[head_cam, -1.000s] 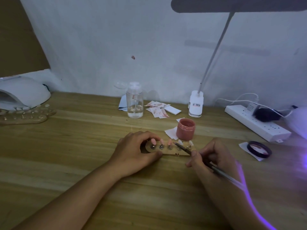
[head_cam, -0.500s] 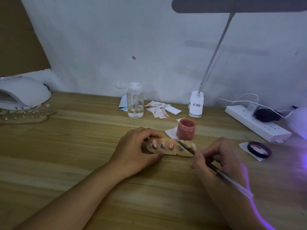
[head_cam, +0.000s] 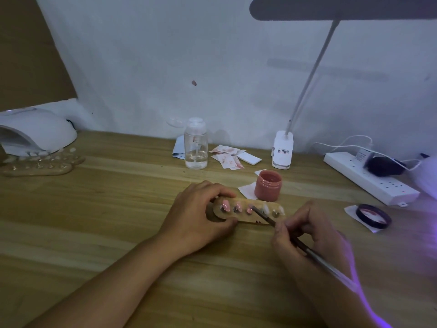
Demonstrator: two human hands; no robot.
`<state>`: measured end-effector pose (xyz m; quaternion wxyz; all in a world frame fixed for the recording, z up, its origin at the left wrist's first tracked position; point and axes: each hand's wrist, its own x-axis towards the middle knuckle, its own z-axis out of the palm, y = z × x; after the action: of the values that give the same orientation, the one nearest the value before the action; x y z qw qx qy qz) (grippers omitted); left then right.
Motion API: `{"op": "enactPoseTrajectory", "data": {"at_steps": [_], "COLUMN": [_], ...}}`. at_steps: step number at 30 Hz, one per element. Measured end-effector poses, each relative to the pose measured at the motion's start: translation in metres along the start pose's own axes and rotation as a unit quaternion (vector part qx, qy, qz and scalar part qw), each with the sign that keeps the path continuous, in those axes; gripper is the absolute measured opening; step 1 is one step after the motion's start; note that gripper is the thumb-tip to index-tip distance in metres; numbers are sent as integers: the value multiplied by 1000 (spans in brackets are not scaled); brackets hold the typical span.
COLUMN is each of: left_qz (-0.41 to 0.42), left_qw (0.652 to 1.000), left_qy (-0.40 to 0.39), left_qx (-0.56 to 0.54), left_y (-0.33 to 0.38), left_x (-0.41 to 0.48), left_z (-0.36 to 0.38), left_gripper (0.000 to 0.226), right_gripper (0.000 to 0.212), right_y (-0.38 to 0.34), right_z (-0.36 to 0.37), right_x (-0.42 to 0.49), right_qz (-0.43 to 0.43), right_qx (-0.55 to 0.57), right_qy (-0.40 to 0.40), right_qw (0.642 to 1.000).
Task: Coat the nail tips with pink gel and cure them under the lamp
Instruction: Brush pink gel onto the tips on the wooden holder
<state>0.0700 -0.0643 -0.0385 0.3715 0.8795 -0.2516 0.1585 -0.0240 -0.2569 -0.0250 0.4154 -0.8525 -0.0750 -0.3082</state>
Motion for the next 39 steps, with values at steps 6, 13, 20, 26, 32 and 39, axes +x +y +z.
{"op": "enactPoseTrajectory", "data": {"at_steps": [6, 13, 20, 26, 32, 39], "left_qz": [-3, -35, -57, -66, -66, -64], "left_qw": [1000, 999, 998, 997, 997, 997], "left_qy": [0, -5, -25, -26, -34, -22], "left_qx": [4, 8, -19, -16, -17, -36], "left_y": [-1, -6, -9, -9, -8, -11], "left_x": [0, 1, 2, 1, 3, 3], "left_z": [1, 3, 3, 3, 4, 4], "left_gripper": [40, 41, 42, 40, 39, 38], "right_gripper": [20, 20, 18, 9, 12, 12], "right_y": [0, -4, -6, 3, 19, -3], "right_z": [0, -6, -13, -25, -15, -7], "right_x": [-1, 6, 34, 92, 115, 52], "right_qz": [-26, -1, 91, 192, 223, 87], "right_qx": [-22, 74, 93, 29, 4, 137], "right_qy": [15, 124, 88, 9, -25, 24], "right_qw": [999, 990, 988, 981, 974, 986]}}
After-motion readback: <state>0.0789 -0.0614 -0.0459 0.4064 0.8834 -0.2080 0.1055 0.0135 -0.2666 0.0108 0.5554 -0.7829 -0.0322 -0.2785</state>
